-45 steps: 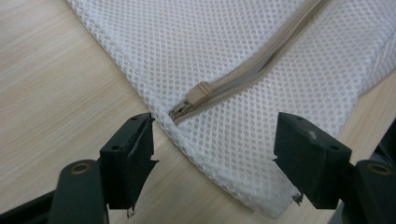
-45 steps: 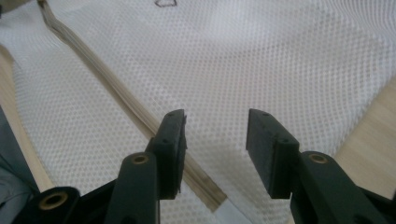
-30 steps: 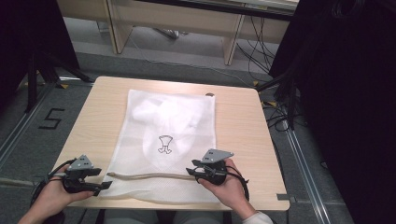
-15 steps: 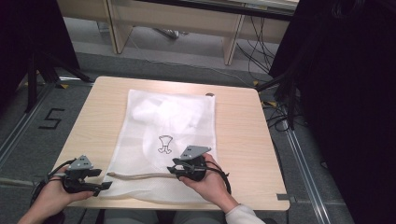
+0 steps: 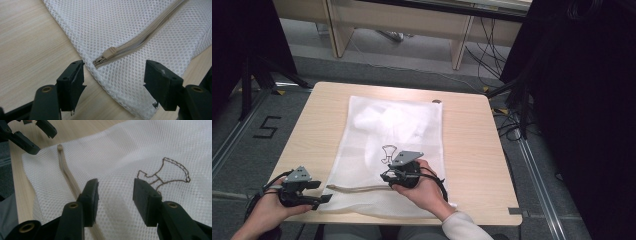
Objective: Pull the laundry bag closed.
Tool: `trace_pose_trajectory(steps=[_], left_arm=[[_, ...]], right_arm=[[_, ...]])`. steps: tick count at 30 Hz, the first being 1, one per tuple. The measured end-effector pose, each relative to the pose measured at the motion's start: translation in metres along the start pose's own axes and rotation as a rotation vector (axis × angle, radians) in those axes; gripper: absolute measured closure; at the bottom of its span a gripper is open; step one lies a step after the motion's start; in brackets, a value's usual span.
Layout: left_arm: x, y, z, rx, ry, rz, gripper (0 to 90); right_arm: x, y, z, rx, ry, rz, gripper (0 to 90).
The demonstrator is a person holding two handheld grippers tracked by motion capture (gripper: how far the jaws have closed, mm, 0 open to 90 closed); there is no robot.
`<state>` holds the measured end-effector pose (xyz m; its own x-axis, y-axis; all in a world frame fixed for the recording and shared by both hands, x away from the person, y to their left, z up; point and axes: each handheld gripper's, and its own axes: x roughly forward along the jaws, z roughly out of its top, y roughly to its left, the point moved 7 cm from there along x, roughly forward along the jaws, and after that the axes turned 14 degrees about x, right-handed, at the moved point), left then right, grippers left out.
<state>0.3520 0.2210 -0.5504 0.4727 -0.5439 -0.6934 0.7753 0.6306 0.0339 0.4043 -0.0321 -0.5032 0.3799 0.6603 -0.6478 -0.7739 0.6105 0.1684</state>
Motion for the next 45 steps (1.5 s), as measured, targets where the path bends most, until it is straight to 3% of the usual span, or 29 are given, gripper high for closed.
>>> trace_pose_trajectory(steps=[2, 5, 8, 11, 21, 22, 28, 29, 33, 34, 35, 45], left_arm=[[-0.001, 0.0, -0.002, 0.003, 0.023, -0.017, 32.1], [-0.001, 0.001, -0.002, 0.012, 0.036, -0.006, 31.7], [0.001, 0.0, -0.002, -0.001, 0.021, -0.005, 31.5], [0.0, 0.001, -0.003, 0.014, 0.035, -0.008, 31.5], [0.001, 0.001, -0.003, 0.01, 0.033, -0.02, 31.0], [0.001, 0.0, -0.003, 0.004, 0.034, -0.02, 31.0], [0.001, 0.0, -0.003, 0.014, 0.04, -0.029, 30.8], [0.001, -0.001, -0.003, 0.0, 0.041, -0.029, 30.8], [0.002, 0.001, -0.004, 0.013, 0.045, -0.027, 30.8], [0.003, 0.0, -0.004, -0.002, 0.043, -0.031, 30.8], [0.002, 0.0, -0.004, 0.021, 0.049, -0.041, 30.8], [0.004, 0.0, -0.006, 0.016, 0.061, -0.056, 30.8]], right_arm=[[0.005, 0.004, 0.003, -0.02, 0.006, -0.005, 58.3], [0.01, 0.007, 0.005, -0.042, 0.024, 0.0, 60.5], [0.016, 0.01, 0.007, -0.042, 0.024, -0.001, 61.1], [0.019, 0.013, 0.008, -0.034, 0.026, 0.013, 61.5], [0.034, 0.024, 0.015, -0.057, 0.042, 0.047, 62.7], [0.035, 0.024, 0.016, -0.08, 0.049, 0.056, 62.8], [0.044, 0.033, 0.021, -0.074, 0.052, 0.07, 65.0], [0.046, 0.035, 0.022, -0.078, 0.059, 0.073, 65.6], [0.052, 0.042, 0.024, -0.084, 0.08, 0.095, 68.0], [0.055, 0.045, 0.026, -0.086, 0.082, 0.101, 69.4], [0.057, 0.046, 0.027, -0.095, 0.08, 0.104, 69.8], [0.077, 0.06, 0.032, -0.105, 0.123, 0.146, 71.2]])
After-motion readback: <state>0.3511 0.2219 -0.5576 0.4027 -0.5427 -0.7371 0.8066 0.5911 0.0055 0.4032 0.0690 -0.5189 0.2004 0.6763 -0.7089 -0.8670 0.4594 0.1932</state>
